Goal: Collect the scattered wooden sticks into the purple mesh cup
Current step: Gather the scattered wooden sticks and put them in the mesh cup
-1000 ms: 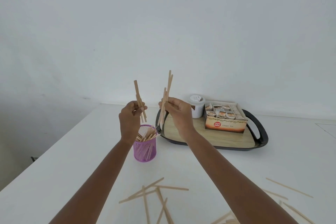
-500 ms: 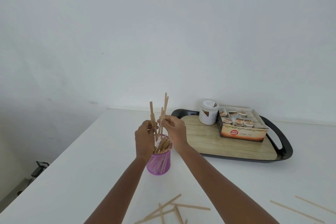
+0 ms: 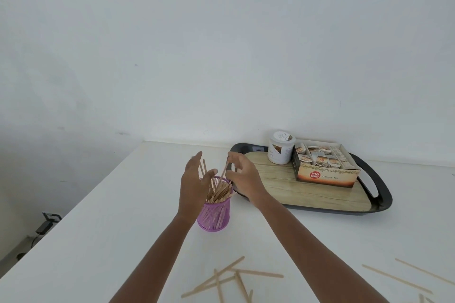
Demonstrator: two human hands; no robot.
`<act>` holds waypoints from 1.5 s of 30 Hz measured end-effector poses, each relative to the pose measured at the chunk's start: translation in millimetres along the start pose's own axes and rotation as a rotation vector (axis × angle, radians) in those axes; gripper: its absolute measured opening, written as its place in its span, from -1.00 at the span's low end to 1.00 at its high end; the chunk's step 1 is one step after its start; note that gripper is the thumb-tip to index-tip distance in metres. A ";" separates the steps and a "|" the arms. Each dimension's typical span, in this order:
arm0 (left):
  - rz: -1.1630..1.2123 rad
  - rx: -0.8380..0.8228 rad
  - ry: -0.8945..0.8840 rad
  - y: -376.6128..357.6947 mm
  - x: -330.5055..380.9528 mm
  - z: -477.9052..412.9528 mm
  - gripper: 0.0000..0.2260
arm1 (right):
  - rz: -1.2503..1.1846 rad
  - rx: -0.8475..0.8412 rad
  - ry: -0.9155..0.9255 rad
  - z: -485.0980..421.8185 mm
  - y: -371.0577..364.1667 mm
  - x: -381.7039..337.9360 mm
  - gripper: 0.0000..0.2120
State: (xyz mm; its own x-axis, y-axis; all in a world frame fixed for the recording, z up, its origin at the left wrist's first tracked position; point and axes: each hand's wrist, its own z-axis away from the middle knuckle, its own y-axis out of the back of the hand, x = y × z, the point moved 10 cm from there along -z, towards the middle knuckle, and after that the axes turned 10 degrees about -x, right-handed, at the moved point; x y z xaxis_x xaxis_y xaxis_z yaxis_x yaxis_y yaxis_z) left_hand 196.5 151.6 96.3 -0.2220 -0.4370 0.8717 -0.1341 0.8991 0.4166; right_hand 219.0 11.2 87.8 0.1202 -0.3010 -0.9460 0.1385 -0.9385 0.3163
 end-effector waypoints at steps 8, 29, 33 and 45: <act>-0.245 0.045 -0.303 -0.5 35.6 60.3 -0.64 | 0.028 0.167 -0.016 50.4 34.4 22.2 -0.52; -0.767 -0.644 0.033 -73.9 -57.4 163.6 0.22 | 0.823 -0.421 -0.152 182.5 -31.1 104.6 -0.47; -0.732 -0.879 0.024 -76.6 -56.8 182.8 0.21 | 0.807 -0.532 -0.197 202.1 -35.9 106.2 -0.21; -0.697 -0.914 -0.013 -84.2 -63.5 189.7 -0.15 | 0.829 -0.550 -0.195 221.9 -44.1 105.3 -0.10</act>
State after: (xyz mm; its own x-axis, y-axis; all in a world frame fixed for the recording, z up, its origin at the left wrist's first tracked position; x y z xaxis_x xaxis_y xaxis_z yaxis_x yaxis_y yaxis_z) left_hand 38.6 99.0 -43.1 -0.3852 -0.8419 0.3780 0.5185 0.1414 0.8433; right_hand 7.4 -16.6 -41.6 0.2283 -0.8909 -0.3927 0.5235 -0.2278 0.8210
